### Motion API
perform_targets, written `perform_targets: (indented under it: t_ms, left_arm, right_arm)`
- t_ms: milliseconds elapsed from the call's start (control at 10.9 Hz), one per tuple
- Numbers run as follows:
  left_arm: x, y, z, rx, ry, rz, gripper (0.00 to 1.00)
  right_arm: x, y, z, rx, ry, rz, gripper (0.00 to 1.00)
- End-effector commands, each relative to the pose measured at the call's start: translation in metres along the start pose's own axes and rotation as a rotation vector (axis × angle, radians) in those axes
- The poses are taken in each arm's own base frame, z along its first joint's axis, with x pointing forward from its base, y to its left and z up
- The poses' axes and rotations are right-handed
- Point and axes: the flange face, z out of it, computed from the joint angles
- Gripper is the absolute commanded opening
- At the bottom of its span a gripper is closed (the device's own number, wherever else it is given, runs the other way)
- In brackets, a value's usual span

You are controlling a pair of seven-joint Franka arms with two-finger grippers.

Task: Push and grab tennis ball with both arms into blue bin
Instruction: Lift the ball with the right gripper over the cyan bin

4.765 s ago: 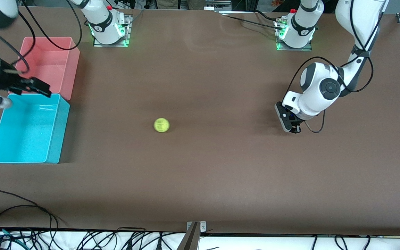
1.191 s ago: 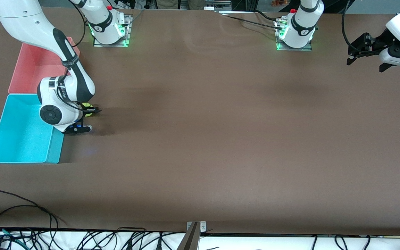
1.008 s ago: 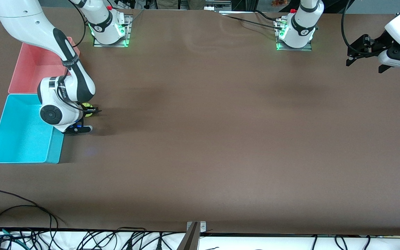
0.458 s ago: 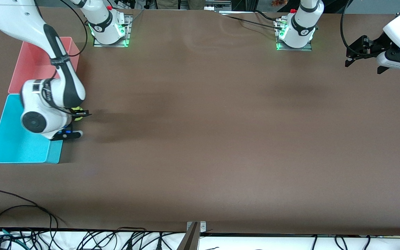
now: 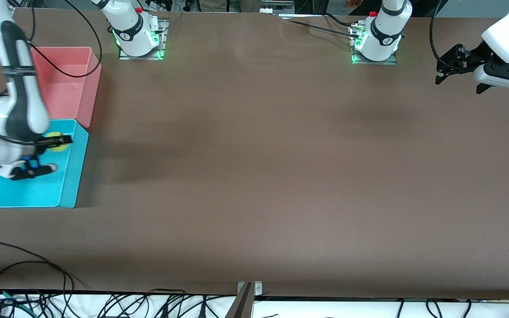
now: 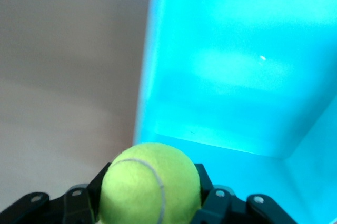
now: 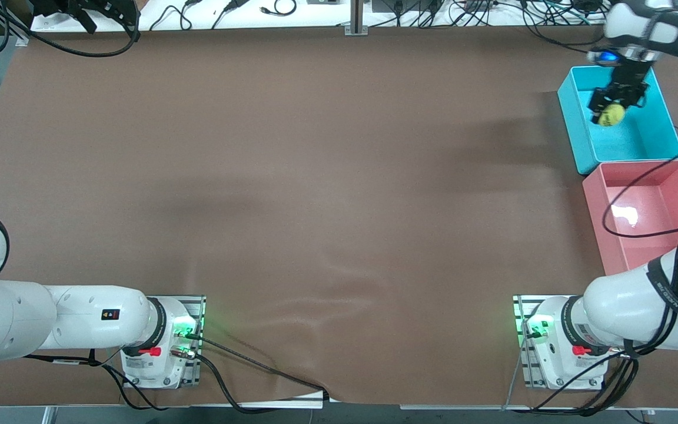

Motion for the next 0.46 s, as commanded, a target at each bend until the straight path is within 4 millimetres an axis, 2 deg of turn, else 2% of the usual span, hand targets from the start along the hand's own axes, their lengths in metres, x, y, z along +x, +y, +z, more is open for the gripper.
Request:
perform_targets:
  t_ms: [0,183,367]
  left_arm:
    - [0.0,0.003,-0.007,-0.001,0.001,-0.005,1.0]
    - [0.0,0.003,-0.008,-0.001,0.002,-0.007,1.0]
    - [0.001,0.005,-0.008,-0.002,0.002,-0.082,1.0]
  right_arm:
    - [-0.022,0.06,0.02,0.162,0.077,-0.083,0.3]
    - [-0.023,0.07,0.034,0.213,0.088,-0.078,0.3]
    - [-0.019,0.08,0.064,0.288,0.092,-0.109,0.3]
